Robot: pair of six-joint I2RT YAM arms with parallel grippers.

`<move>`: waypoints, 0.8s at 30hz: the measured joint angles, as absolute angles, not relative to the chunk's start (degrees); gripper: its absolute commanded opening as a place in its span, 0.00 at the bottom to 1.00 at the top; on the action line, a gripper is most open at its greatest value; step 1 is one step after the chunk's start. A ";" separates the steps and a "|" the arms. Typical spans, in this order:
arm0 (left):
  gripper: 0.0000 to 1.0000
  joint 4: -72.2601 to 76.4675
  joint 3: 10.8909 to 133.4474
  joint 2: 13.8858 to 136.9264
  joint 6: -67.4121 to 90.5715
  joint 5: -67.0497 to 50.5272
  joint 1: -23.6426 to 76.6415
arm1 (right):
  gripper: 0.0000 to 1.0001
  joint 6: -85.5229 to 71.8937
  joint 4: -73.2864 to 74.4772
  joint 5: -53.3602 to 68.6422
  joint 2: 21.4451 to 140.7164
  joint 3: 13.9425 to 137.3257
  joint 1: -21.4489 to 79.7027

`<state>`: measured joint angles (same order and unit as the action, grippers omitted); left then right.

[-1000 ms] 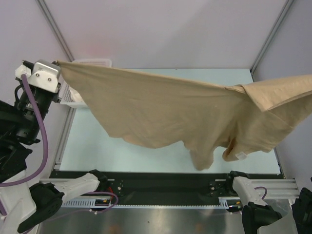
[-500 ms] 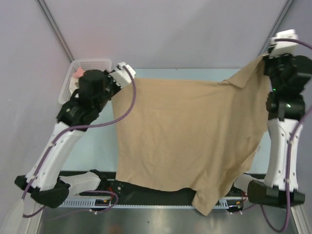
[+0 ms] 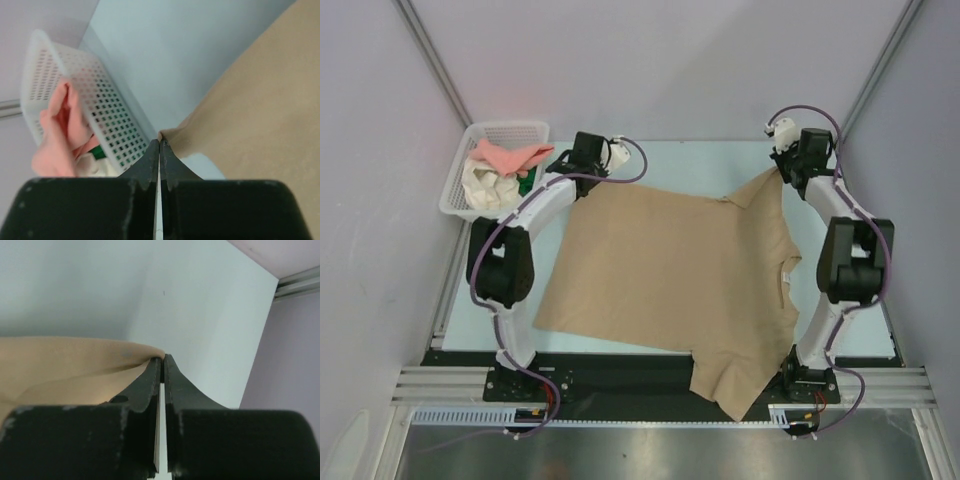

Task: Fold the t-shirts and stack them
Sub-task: Flatten the tshirt out, then fold the tshirt

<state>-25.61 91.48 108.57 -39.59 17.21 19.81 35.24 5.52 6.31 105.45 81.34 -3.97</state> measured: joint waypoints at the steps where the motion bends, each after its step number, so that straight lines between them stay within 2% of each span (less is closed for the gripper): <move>1: 0.00 -25.34 92.38 110.76 -39.62 17.28 19.75 | 0.00 35.59 5.06 6.31 109.12 84.05 -3.95; 6: 0.00 -24.73 98.91 118.83 -39.64 17.67 18.31 | 0.00 35.83 4.21 6.15 122.39 96.33 -3.90; 12: 0.00 -24.16 109.86 126.93 -39.55 19.22 15.05 | 0.00 35.57 2.22 5.21 132.57 108.20 -2.92; 20: 0.01 -23.94 117.08 134.28 -39.88 21.71 12.99 | 0.00 34.15 3.27 3.62 152.00 139.98 -0.80; 24: 0.00 -22.85 119.57 136.90 -41.04 22.61 12.95 | 0.00 35.22 1.74 3.25 153.56 141.21 -0.05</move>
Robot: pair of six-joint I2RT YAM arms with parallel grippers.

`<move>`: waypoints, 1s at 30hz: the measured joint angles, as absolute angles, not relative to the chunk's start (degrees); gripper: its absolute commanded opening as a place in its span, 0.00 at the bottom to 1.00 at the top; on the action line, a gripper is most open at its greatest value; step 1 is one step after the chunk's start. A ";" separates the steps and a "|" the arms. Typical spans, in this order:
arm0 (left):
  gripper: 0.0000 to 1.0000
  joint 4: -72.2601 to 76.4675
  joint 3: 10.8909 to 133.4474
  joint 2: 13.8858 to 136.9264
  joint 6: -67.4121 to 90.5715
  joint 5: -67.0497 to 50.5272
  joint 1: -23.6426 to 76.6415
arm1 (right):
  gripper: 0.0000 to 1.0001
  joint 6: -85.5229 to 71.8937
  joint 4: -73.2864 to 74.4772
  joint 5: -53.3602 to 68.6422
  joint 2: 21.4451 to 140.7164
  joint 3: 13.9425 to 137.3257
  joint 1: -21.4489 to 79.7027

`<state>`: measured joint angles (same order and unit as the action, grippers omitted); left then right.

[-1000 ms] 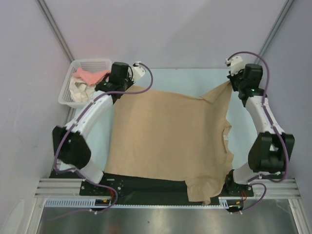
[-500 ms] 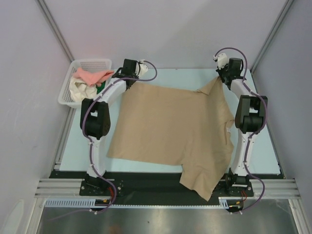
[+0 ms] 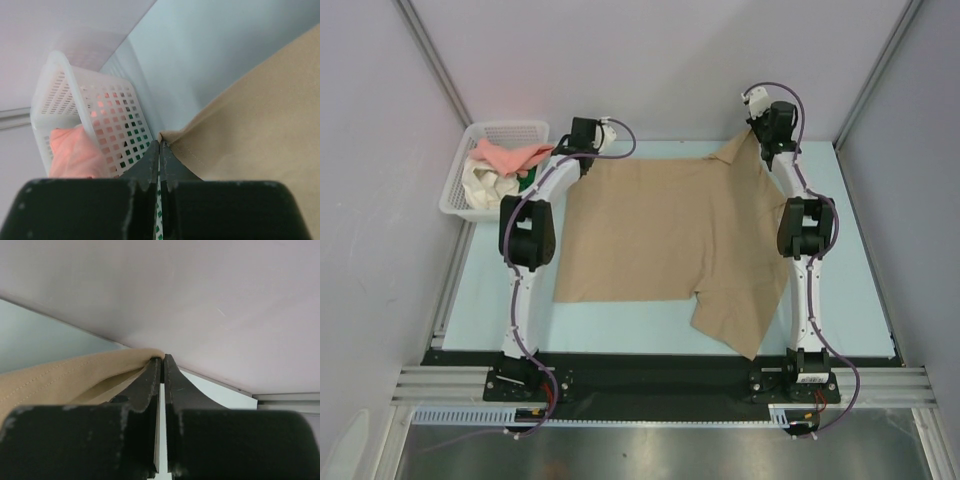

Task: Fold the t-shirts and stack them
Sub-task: Fold the tshirt

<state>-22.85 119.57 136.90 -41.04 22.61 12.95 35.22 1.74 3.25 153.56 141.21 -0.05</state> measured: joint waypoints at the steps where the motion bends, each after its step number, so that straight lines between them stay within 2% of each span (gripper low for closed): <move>1: 0.01 -22.68 120.73 137.71 -41.28 22.79 12.97 | 0.00 35.59 1.58 3.18 153.56 141.01 0.05; 4: 0.00 -22.24 122.41 138.82 -41.69 22.94 12.99 | 0.00 35.64 0.16 2.50 153.08 139.24 0.14; 8: 0.00 -21.63 121.36 138.02 -41.50 22.04 13.08 | 0.00 35.59 -0.71 2.35 148.31 128.62 -0.16; 22: 0.00 -18.48 99.42 115.90 -40.49 16.71 14.13 | 0.00 36.91 1.23 6.44 115.57 97.80 -1.93; 30: 0.00 -17.10 87.79 109.21 -39.20 15.59 14.35 | 0.00 36.84 3.16 7.27 102.74 81.45 -1.02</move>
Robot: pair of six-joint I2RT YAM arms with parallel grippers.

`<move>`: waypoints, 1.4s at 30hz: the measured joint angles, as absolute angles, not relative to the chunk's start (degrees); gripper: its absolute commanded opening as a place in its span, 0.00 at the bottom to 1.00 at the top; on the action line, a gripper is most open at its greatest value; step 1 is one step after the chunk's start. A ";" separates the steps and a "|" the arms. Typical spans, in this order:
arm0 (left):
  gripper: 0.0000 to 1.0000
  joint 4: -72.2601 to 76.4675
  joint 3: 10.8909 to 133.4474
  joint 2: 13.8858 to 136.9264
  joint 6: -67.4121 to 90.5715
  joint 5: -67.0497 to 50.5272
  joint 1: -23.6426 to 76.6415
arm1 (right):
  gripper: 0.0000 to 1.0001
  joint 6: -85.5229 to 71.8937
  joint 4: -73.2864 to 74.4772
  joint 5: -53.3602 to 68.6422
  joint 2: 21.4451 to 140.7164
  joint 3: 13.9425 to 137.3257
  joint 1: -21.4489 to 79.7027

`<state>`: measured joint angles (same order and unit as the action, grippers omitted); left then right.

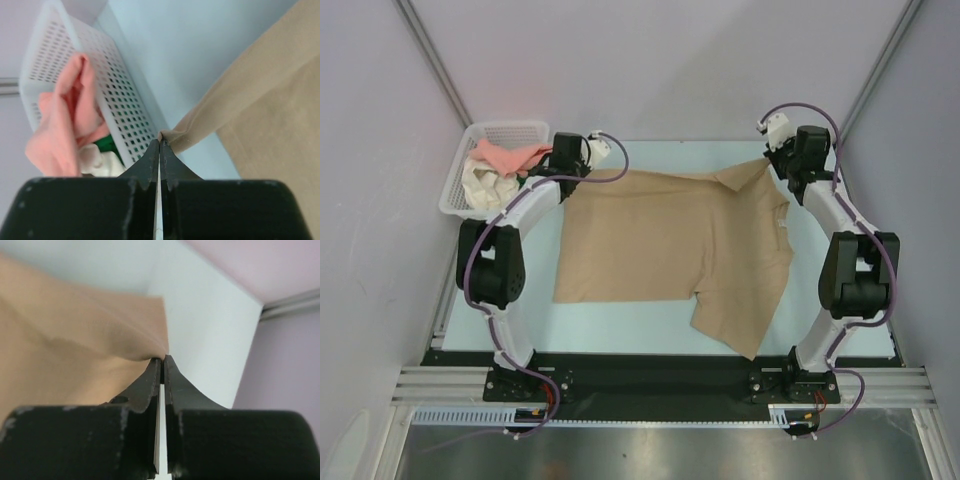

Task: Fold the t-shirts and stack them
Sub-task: Fold the tshirt

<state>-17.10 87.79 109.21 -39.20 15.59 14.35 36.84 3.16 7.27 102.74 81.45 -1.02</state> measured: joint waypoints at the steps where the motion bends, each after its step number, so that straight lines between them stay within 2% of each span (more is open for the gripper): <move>1: 0.01 -16.88 86.50 108.71 -39.03 15.57 14.35 | 0.00 36.80 3.55 7.40 101.43 79.37 -0.89; 9: 0.00 -15.92 76.84 103.94 -38.81 14.81 14.39 | 0.00 36.12 8.05 8.01 90.21 68.29 -0.64; 16: 0.00 -14.22 74.81 102.91 -38.79 14.79 14.39 | 0.00 35.64 9.19 8.03 82.26 63.81 -0.64; 29: 0.01 -14.24 68.16 102.91 -38.37 14.76 14.39 | 0.00 34.68 14.17 8.64 79.07 55.20 1.15; 32: 0.10 -15.00 67.55 102.91 -38.02 14.72 14.39 | 0.00 34.26 15.81 9.58 78.28 54.76 2.07; 35: 0.34 -16.73 67.88 102.91 -37.12 14.72 14.39 | 0.00 34.09 16.16 10.13 77.89 54.30 2.63; 38: 0.48 -19.27 69.54 102.91 -35.92 14.68 14.39 | 0.00 34.00 16.23 10.59 77.89 53.74 2.87; 42: 0.47 -22.13 74.15 102.91 -34.50 14.66 14.52 | 0.00 32.86 16.01 11.07 78.24 53.58 2.90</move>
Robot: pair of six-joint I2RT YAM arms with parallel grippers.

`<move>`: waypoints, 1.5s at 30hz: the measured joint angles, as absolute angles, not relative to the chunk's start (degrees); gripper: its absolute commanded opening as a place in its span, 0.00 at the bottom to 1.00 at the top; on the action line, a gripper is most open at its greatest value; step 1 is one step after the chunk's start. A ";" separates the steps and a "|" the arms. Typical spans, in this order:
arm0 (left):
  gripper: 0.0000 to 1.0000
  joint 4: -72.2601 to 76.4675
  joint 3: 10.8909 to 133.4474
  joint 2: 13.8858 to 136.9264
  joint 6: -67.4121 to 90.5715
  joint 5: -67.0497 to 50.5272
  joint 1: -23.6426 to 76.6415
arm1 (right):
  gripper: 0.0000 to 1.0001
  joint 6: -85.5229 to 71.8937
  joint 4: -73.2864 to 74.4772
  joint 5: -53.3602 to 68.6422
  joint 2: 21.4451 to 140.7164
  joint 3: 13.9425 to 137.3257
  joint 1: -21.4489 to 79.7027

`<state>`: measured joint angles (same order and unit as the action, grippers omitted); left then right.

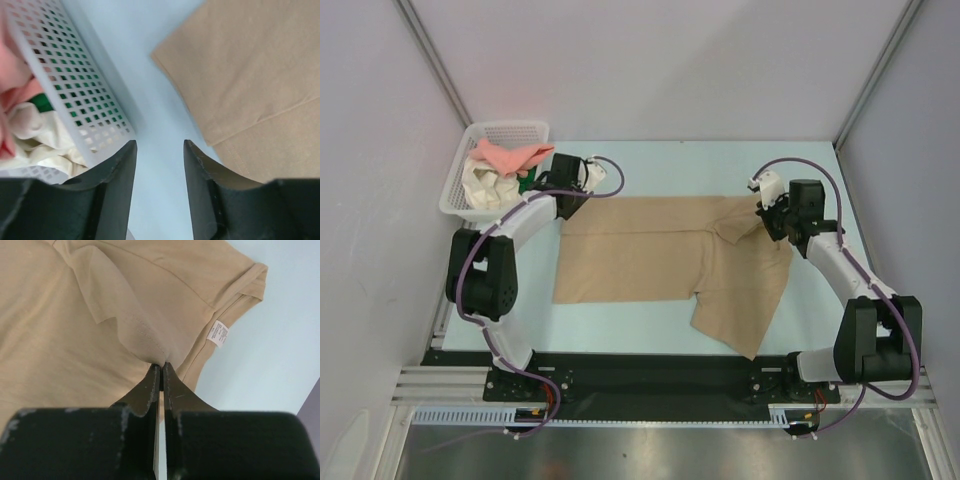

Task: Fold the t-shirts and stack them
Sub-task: Fold the tshirt

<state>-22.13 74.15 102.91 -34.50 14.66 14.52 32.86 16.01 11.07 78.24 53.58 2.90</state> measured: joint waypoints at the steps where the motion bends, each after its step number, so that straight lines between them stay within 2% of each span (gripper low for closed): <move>1: 0.43 -22.72 75.37 102.91 -34.37 14.61 14.61 | 0.00 32.58 15.92 11.20 78.35 53.54 2.90; 3: 0.30 -23.42 77.10 102.91 -34.00 14.33 14.94 | 0.00 32.10 15.40 11.46 78.65 53.23 2.90; 5: 0.21 -24.10 77.76 103.15 -33.56 13.89 15.42 | 0.00 31.66 14.66 11.49 79.53 53.01 2.90; 7: 0.16 -25.21 77.84 104.01 -32.95 13.28 15.97 | 0.00 31.14 13.85 11.46 81.08 53.01 2.68; 8: 0.09 -25.74 77.84 104.66 -32.84 13.15 16.14 | 0.00 30.79 13.58 11.49 82.13 53.12 2.42; 11: 0.02 -26.63 77.41 106.56 -32.45 13.04 16.36 | 0.00 30.22 13.23 11.42 85.03 53.95 1.54; 13: 0.01 -27.03 76.79 107.53 -32.42 13.13 16.38 | 0.00 30.20 12.36 11.16 86.98 54.83 0.95; 17: 0.01 -27.90 76.62 109.06 -31.55 13.13 16.38 | 0.46 30.48 11.05 9.30 91.37 58.76 0.47; 20: 0.02 -28.18 76.62 109.14 -30.81 13.08 16.38 | 0.59 31.73 11.03 8.23 92.68 61.95 0.60; 24: 0.03 -28.25 76.62 109.21 -29.98 13.08 16.38 | 0.56 34.89 10.68 8.01 90.48 62.24 2.17; 26: 0.03 -28.25 76.62 109.38 -29.85 13.06 16.38 | 0.49 36.14 11.35 9.26 89.38 61.63 3.53; 29: 0.03 -28.29 76.62 110.10 -29.50 13.04 16.38 | 0.44 37.10 13.74 12.23 89.73 61.52 5.58; 40: 0.04 -28.88 76.73 110.67 -29.34 13.06 16.38 | 0.43 38.70 21.19 16.64 102.00 64.90 6.68; 45: 0.04 -28.88 76.73 110.67 -29.34 13.10 16.38 | 0.43 38.68 21.93 17.74 103.70 67.24 6.83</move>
